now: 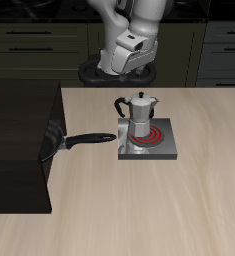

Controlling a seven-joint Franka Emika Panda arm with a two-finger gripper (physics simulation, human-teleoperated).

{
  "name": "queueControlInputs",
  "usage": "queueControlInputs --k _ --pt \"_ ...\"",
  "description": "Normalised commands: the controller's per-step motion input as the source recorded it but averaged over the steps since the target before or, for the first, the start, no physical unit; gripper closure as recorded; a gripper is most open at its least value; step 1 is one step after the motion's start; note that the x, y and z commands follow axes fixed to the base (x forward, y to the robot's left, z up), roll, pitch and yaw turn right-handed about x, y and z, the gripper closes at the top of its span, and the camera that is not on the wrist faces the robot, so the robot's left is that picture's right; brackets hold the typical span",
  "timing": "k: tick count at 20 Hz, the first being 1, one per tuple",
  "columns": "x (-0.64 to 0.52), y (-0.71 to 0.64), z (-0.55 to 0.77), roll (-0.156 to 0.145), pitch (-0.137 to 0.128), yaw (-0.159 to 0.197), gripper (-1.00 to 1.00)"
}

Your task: Place the moka pot on the stove and close the stove

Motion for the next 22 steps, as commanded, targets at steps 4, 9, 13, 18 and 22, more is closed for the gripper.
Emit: queueControlInputs --k 4,9,13,18,22 --pt "-0.04 0.2 -0.05 0.054 -0.017 0.006 -1.0" --pt "-0.13 0.1 -0.04 0.042 0.003 -0.031 -1.0" --pt "-0.12 0.05 0.01 0.009 -0.023 0.021 -1.0" --pt "-0.13 0.02 0.12 0.004 -0.016 -0.011 -1.0" --pt "-0.24 -0.11 0.06 -0.016 -0.021 -0.037 -1.0"
